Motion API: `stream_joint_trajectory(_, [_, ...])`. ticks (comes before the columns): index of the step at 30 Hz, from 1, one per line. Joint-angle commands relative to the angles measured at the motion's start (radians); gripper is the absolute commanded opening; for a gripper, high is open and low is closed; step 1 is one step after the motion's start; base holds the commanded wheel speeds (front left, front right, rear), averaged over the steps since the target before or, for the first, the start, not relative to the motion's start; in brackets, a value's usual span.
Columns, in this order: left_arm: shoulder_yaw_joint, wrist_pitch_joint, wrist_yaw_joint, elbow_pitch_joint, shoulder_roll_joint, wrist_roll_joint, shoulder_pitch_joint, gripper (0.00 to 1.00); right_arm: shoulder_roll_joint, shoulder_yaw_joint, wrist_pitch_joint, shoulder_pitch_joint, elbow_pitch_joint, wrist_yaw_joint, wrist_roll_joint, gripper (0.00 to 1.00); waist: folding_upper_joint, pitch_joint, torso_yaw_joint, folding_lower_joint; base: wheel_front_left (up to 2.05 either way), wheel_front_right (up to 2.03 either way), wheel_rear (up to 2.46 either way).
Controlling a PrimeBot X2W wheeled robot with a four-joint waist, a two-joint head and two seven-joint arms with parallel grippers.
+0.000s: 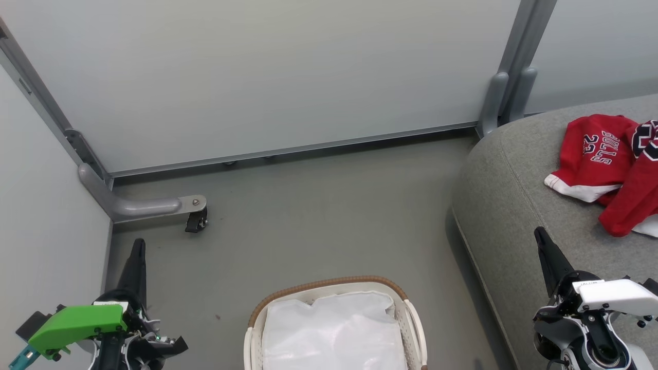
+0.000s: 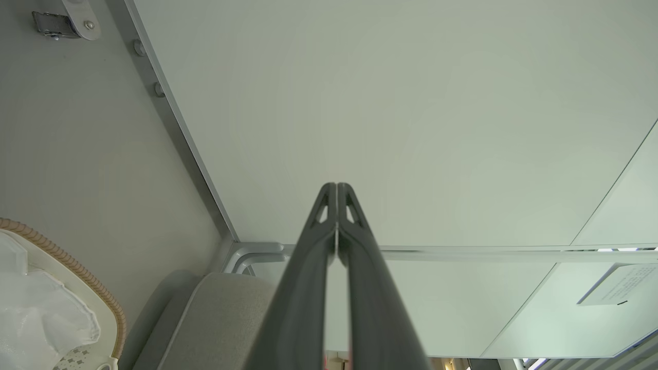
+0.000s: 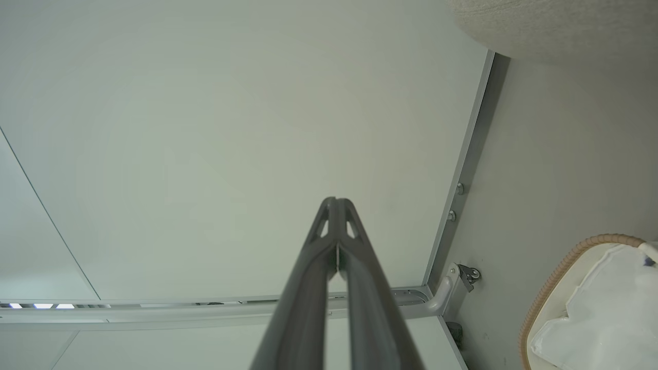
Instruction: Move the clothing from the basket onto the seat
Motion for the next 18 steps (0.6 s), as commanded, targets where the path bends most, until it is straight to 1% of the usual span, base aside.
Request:
stream_joint_trajectory(1, [0.002, 0.003, -0.003, -0.001, 0.006, -0.003, -0.010, 0.00, -0.006, -0.002, 0.003, 0.010, -0.003, 0.000, 0.003, 0.00, 0.0000, 0.000, 0.000, 0.0000, 0.00, 0.00, 0.00])
stream_joint_trajectory(18, [0.002, 0.003, -0.003, -0.001, 0.006, -0.003, -0.010, 0.00, -0.006, -0.002, 0.003, 0.010, -0.003, 0.000, 0.004, 0.00, 0.0000, 0.000, 0.000, 0.0000, 0.00, 0.00, 0.00])
